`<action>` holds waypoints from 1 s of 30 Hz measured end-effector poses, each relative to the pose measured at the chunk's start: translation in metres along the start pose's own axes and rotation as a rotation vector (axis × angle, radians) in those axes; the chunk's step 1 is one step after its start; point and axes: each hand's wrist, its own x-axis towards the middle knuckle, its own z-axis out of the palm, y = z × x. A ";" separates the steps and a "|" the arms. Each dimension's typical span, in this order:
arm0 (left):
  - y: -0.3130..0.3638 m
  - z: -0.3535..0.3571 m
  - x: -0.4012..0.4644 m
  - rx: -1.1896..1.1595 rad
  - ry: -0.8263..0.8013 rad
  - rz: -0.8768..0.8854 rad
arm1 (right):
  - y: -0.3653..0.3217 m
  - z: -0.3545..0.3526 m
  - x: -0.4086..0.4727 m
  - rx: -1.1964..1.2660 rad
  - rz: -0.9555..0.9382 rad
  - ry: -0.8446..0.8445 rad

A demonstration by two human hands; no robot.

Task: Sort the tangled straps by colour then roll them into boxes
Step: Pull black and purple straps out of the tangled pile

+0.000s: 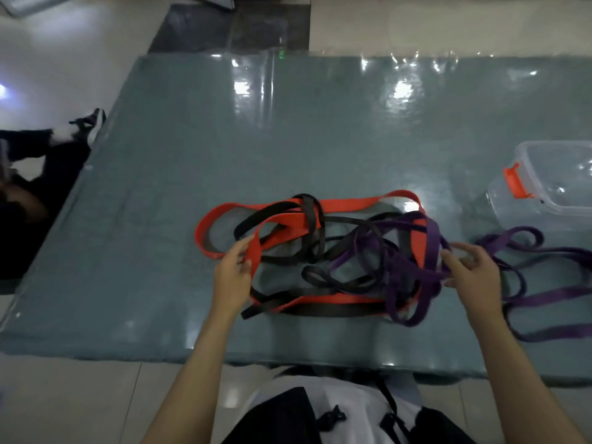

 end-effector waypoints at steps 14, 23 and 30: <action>-0.029 0.000 -0.004 -0.288 0.173 -0.443 | 0.005 0.078 -0.015 -0.212 -0.091 -0.325; -0.056 -0.003 -0.033 -0.025 -0.152 -0.584 | 0.015 0.163 -0.065 -0.733 -0.486 -0.706; -0.033 -0.028 -0.043 0.067 -0.209 -0.445 | -0.016 0.177 -0.044 -0.556 -0.504 -0.571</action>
